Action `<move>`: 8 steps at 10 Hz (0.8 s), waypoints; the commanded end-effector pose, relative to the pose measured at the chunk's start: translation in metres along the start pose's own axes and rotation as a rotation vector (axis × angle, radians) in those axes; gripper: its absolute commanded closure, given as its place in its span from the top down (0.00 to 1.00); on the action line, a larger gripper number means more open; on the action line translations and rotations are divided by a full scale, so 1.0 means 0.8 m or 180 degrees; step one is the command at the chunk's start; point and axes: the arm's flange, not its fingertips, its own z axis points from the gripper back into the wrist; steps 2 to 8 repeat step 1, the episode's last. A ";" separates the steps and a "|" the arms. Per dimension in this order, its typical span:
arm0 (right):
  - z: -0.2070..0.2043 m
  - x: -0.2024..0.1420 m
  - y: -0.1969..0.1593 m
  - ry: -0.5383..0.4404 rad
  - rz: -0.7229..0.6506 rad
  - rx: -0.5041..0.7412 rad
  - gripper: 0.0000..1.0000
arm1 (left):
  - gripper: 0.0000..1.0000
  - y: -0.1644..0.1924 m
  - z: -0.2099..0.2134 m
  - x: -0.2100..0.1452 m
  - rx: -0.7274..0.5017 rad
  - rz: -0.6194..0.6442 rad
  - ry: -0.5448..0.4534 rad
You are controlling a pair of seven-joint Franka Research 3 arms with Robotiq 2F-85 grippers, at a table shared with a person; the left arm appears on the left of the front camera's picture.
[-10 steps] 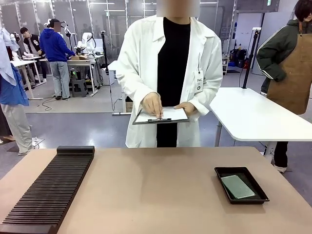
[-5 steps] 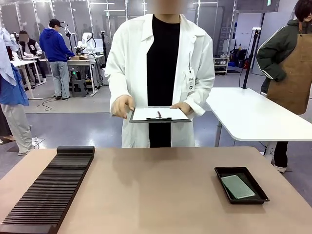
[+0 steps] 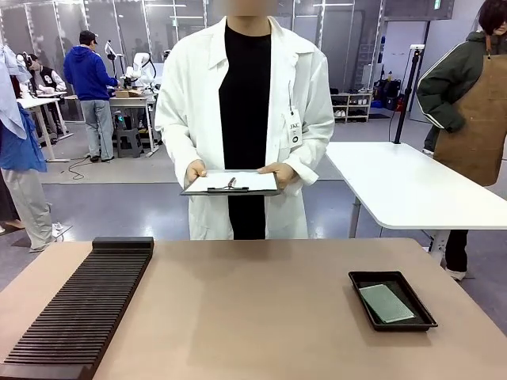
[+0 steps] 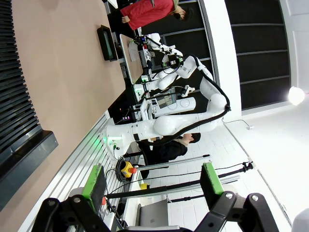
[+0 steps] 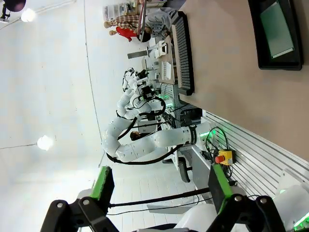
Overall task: Inspect the PCB.
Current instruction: Place the Blank PCB in the ESD tray.
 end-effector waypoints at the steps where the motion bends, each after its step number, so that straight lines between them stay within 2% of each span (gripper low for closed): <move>1: 0.000 -0.002 0.004 -0.0009 0.0026 -0.0019 1.00 | 1.00 -0.005 0.000 0.000 0.0034 0.0012 -0.0003; 8: 0.000 -0.002 0.004 -0.0009 0.0026 -0.0019 1.00 | 1.00 -0.005 0.000 0.000 0.0034 0.0012 -0.0003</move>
